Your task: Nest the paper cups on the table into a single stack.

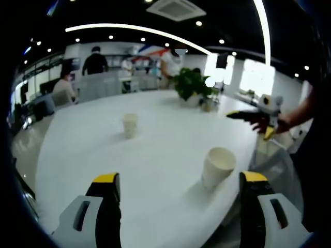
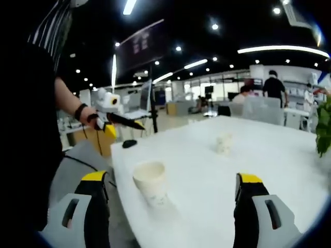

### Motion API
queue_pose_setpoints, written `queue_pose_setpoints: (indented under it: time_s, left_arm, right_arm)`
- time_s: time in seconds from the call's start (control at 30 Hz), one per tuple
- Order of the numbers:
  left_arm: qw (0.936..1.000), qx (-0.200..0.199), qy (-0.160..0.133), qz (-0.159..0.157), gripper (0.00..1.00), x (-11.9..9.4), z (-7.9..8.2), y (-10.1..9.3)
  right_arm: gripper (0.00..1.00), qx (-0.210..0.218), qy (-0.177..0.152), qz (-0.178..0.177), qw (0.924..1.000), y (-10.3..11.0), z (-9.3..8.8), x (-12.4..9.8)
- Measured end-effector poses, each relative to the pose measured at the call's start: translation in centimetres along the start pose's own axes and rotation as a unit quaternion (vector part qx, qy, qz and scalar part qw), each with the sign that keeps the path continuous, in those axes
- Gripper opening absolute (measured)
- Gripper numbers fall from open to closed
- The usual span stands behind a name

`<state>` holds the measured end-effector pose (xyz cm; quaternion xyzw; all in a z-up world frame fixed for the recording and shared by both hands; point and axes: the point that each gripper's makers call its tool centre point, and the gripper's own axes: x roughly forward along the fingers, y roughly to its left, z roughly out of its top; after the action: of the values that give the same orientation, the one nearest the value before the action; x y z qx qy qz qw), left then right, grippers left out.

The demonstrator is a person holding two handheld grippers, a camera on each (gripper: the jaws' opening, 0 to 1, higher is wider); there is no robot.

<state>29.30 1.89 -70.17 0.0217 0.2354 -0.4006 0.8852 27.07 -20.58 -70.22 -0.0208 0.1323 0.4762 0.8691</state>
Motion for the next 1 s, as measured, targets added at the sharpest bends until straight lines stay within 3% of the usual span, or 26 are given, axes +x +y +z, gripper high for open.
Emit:
queue_pose_setpoints:
  time_s: [0.53,0.77,1.0]
  left_arm:
    - [1.0,0.001,-0.003,0.004,0.94,-0.2,0.6,0.4]
    - [0.9999,0.013,0.0,0.01,0.94,-0.3,2.0,1.2]
    - [0.9993,0.016,-0.012,0.033,0.94,-0.5,4.3,3.8]
  right_arm:
    - [1.0,0.014,0.006,-0.051,0.9986,-2.3,-1.2,-2.1]
    - [1.0,0.008,0.012,-0.083,0.9964,-4.2,-1.4,-3.2]
    - [1.0,0.017,0.006,-0.099,0.9949,-5.5,-1.6,-3.8]
